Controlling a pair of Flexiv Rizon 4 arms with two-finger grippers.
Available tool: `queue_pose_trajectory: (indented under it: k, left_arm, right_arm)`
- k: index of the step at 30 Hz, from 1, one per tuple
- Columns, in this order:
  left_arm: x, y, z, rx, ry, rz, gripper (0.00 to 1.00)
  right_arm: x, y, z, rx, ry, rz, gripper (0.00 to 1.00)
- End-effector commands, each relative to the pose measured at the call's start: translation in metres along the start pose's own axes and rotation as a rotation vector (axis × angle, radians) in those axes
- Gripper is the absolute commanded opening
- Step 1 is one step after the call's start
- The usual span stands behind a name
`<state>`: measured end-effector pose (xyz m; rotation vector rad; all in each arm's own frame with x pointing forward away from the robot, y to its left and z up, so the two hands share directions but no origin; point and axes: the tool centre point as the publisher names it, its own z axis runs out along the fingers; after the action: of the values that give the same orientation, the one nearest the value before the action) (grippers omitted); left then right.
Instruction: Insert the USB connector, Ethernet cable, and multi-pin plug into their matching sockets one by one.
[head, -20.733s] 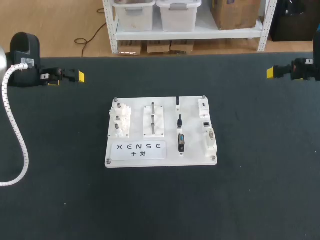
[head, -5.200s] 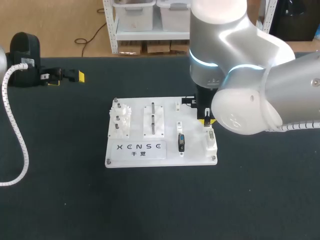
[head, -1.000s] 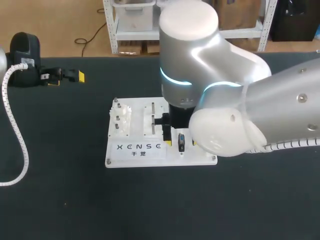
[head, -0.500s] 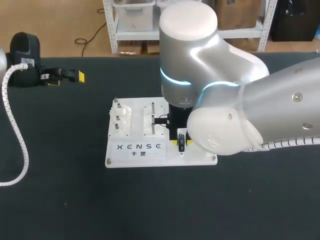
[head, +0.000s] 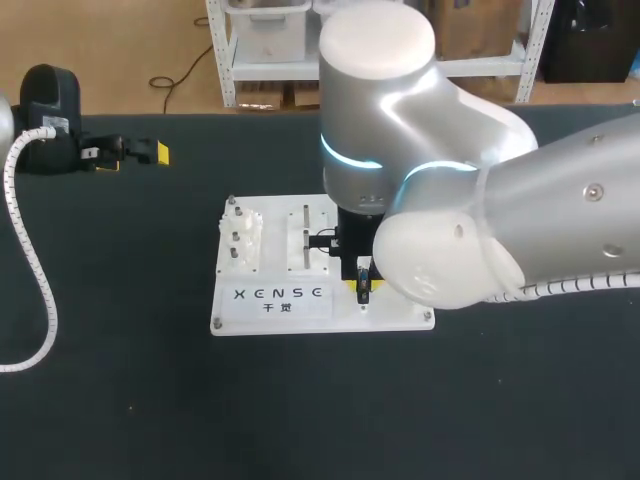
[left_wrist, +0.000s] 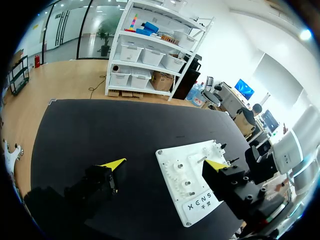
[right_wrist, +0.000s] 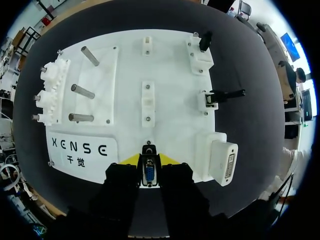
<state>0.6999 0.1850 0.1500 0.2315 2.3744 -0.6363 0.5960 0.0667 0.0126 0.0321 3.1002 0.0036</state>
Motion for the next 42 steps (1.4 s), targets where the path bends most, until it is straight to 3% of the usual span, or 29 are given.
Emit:
queue_pose_trajectory:
  k: [1,11,21,42]
  left_arm:
    - [0.000,0.000,0.000,0.000,0.000,0.000,1.00]
    - [0.000,0.000,0.000,0.000,0.000,0.000,1.00]
    - [0.000,0.000,0.000,0.000,0.000,0.000,1.00]
    - [0.000,0.000,0.000,0.000,0.000,0.000,1.00]
  right_arm:
    - [0.001,-0.002,-0.003,0.000,-0.002,0.001,0.00]
    - [0.000,-0.002,-0.027,0.017,-0.056,-0.031,0.00]
    - [0.002,-0.024,-0.056,0.040,-0.103,-0.042,0.00]
    - [-0.003,-0.064,-0.059,0.042,-0.107,0.035,0.00]
